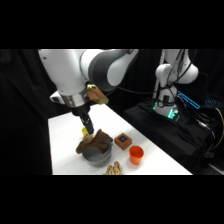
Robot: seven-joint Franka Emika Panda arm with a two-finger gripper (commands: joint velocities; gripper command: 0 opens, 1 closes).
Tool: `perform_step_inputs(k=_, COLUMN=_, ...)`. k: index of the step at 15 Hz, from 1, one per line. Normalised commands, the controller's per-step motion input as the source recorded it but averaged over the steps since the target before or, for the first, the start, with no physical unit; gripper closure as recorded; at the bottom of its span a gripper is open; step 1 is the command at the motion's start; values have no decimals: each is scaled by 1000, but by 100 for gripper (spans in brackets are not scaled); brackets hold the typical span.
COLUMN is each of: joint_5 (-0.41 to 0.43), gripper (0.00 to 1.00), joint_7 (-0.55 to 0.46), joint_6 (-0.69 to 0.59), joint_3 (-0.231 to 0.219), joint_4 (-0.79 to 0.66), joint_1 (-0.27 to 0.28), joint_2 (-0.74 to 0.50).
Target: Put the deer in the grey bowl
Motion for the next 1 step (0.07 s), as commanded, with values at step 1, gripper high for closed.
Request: perform_step_inputs(k=1, joint_5=-22, gripper=0, joint_7=-117, joint_6=-399, joint_3=36, joint_4=132, joint_1=15, joint_2=-275)
